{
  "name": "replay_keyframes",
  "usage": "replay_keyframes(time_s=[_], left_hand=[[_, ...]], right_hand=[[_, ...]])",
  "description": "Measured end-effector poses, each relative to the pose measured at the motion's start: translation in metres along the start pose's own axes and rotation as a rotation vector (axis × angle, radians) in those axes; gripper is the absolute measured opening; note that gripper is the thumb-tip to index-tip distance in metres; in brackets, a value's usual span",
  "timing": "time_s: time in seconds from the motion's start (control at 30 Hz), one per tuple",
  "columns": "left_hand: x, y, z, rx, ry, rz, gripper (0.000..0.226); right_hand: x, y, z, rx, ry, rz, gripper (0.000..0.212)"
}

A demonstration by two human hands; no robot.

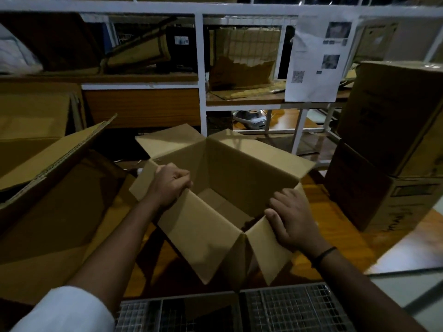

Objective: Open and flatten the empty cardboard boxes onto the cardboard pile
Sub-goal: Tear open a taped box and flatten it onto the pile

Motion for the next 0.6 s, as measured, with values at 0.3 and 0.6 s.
replay_keyframes(time_s=[0.3,0.6], left_hand=[[-0.033,0.047,-0.079,-0.423,-0.089,0.158,0.031],[0.02,0.002,-0.064,-0.386,-0.412,-0.016,0.021]], right_hand=[[-0.058,-0.045,0.018,-0.068,0.257,-0.21,0.044],[-0.015,-0.057,0.026,0.03,-0.279,-0.229,0.042]])
Point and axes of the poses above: each hand's wrist, its own z-axis towards the middle knuckle, its own x-axis out of the back of the hand, y = z × x, the point moved 1 cm from there along z, towards the middle knuckle, and after that the axes turned 13 degrees about z, right-handed, at the moved point
